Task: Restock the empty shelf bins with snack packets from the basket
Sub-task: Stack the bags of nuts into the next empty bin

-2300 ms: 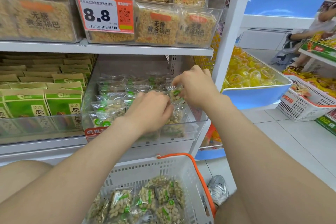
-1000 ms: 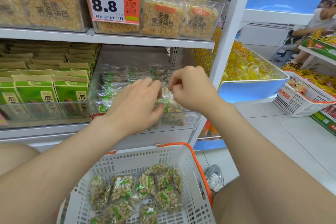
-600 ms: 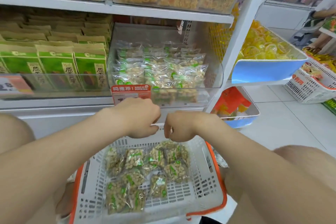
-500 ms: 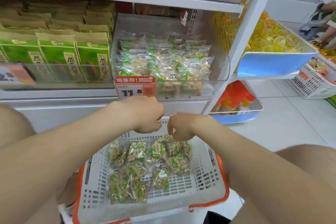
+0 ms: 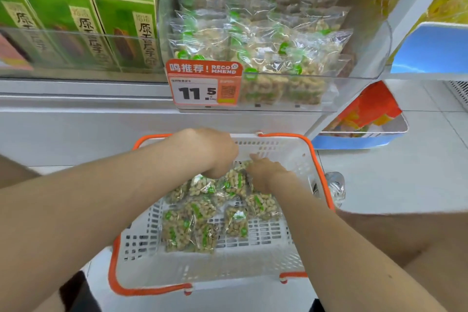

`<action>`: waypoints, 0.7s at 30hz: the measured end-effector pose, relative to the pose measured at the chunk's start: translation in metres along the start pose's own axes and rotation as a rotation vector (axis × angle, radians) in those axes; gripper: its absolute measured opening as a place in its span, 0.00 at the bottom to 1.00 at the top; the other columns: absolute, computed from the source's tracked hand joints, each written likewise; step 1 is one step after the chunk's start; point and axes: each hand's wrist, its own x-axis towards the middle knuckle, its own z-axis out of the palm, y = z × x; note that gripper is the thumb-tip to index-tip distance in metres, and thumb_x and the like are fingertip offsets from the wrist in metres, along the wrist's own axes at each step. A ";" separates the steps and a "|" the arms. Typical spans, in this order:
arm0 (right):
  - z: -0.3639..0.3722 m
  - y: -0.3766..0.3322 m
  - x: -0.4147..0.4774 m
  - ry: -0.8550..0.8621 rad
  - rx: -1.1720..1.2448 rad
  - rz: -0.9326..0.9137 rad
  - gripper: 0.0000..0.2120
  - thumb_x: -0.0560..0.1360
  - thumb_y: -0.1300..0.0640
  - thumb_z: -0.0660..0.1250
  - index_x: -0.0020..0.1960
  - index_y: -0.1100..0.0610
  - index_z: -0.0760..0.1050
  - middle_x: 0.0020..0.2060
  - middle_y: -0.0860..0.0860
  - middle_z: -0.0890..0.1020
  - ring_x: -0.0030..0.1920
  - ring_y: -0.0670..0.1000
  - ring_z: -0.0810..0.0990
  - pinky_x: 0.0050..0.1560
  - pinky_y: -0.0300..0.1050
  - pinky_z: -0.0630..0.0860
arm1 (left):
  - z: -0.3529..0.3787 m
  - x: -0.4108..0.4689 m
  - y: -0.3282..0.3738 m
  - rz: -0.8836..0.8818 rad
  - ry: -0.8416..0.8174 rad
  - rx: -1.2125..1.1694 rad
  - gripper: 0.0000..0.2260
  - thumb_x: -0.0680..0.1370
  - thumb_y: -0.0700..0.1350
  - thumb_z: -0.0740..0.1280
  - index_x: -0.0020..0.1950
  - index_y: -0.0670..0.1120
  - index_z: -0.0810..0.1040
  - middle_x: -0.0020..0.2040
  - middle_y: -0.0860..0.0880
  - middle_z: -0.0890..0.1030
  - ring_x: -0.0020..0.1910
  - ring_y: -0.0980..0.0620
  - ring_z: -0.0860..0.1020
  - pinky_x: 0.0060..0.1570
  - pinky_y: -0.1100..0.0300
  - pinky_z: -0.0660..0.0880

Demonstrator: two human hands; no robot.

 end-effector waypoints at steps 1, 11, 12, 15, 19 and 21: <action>0.005 0.000 0.007 -0.012 0.013 0.024 0.33 0.78 0.61 0.67 0.81 0.56 0.61 0.82 0.52 0.58 0.76 0.64 0.67 0.72 0.65 0.70 | 0.004 0.002 -0.002 -0.010 -0.010 0.001 0.08 0.84 0.42 0.60 0.55 0.45 0.78 0.48 0.47 0.78 0.36 0.49 0.74 0.30 0.56 0.66; -0.010 -0.009 0.003 0.298 -0.008 -0.091 0.05 0.79 0.63 0.68 0.55 0.58 0.80 0.57 0.56 0.80 0.58 0.59 0.78 0.59 0.53 0.76 | 0.015 0.007 -0.013 -0.051 -0.034 -0.033 0.09 0.84 0.42 0.59 0.59 0.47 0.78 0.50 0.48 0.77 0.41 0.47 0.77 0.31 0.55 0.68; -0.014 -0.011 -0.001 0.357 0.050 -0.113 0.02 0.79 0.60 0.69 0.48 0.57 0.79 0.52 0.56 0.81 0.55 0.59 0.79 0.57 0.53 0.76 | 0.015 0.006 -0.014 -0.047 -0.030 -0.035 0.09 0.84 0.42 0.59 0.59 0.47 0.78 0.51 0.48 0.77 0.42 0.47 0.78 0.31 0.55 0.68; -0.030 -0.021 -0.016 0.431 0.360 -0.076 0.10 0.72 0.62 0.67 0.33 0.54 0.73 0.37 0.53 0.81 0.44 0.59 0.82 0.47 0.51 0.81 | 0.015 0.006 -0.022 -0.037 -0.025 -0.083 0.13 0.83 0.43 0.60 0.65 0.47 0.79 0.58 0.45 0.80 0.44 0.45 0.77 0.36 0.54 0.71; -0.050 -0.026 -0.042 0.508 0.685 -0.073 0.09 0.71 0.59 0.72 0.34 0.49 0.81 0.32 0.44 0.83 0.42 0.51 0.82 0.46 0.44 0.79 | 0.014 -0.005 -0.023 -0.032 -0.008 -0.173 0.19 0.84 0.53 0.63 0.72 0.45 0.73 0.55 0.47 0.79 0.54 0.44 0.81 0.49 0.49 0.79; -0.060 -0.026 -0.065 0.452 0.834 -0.021 0.06 0.71 0.61 0.74 0.35 0.55 0.85 0.28 0.46 0.83 0.33 0.46 0.83 0.38 0.43 0.80 | 0.012 -0.017 -0.015 -0.024 -0.014 -0.250 0.34 0.81 0.67 0.64 0.75 0.43 0.65 0.50 0.49 0.75 0.56 0.43 0.78 0.48 0.51 0.75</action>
